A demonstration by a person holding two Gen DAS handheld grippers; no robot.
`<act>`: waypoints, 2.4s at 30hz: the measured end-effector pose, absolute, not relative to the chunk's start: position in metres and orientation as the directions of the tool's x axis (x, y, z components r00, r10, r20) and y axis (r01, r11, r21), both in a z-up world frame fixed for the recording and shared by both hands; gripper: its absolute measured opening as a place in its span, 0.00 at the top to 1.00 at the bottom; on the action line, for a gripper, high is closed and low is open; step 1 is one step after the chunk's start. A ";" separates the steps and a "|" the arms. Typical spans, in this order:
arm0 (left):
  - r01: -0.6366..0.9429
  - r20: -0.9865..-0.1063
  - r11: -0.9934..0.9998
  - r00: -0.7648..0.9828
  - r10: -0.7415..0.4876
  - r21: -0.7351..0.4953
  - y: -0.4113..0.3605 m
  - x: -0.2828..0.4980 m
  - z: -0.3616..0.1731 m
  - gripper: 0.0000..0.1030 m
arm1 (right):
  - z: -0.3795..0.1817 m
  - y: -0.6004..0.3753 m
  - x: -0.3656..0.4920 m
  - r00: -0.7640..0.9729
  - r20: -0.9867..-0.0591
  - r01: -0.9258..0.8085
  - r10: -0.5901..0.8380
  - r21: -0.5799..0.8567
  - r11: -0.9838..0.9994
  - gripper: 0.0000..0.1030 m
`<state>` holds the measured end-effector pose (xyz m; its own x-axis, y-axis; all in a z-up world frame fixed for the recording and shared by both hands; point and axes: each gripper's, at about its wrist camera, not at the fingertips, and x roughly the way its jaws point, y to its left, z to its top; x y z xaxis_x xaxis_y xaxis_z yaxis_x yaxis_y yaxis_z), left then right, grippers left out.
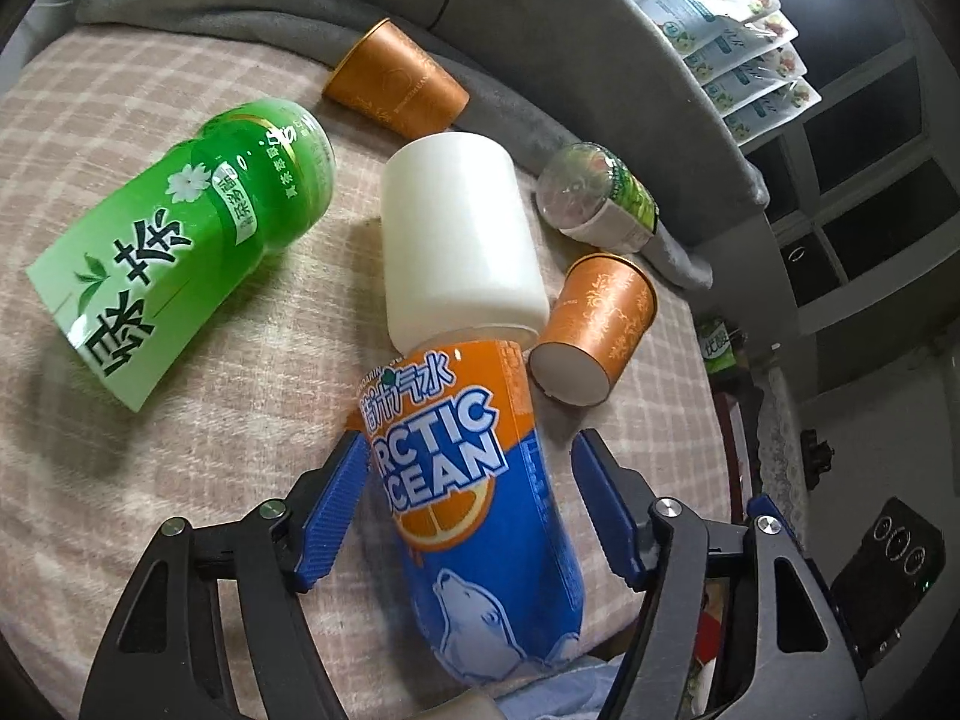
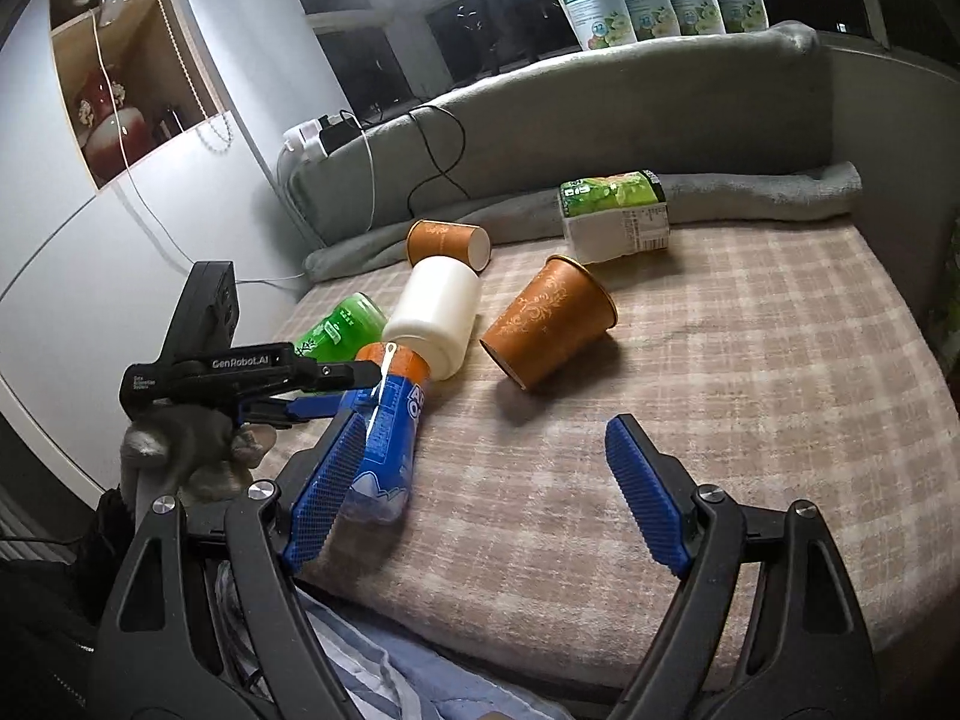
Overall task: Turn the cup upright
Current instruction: 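Hold the can in the left tool and lower it toward the table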
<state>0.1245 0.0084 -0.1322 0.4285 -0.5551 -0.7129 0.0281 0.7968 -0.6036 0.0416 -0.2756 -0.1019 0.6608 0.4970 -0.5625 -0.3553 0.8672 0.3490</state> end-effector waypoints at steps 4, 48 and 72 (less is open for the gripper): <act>0.023 -0.718 0.797 0.418 -0.556 -0.604 0.009 0.128 -0.136 0.35 | -0.103 -0.271 0.043 0.657 -0.565 -0.365 0.499 0.341 0.866 0.18; 0.179 -0.693 0.891 0.573 -0.438 -0.416 -0.025 0.101 -0.094 0.42 | -0.099 -0.272 0.040 0.694 -0.549 -0.322 0.466 0.342 0.883 0.18; 0.254 -0.657 0.932 0.661 -0.362 -0.259 -0.058 0.085 -0.081 0.43 | -0.100 -0.279 0.041 0.705 -0.543 -0.299 0.456 0.355 0.886 0.18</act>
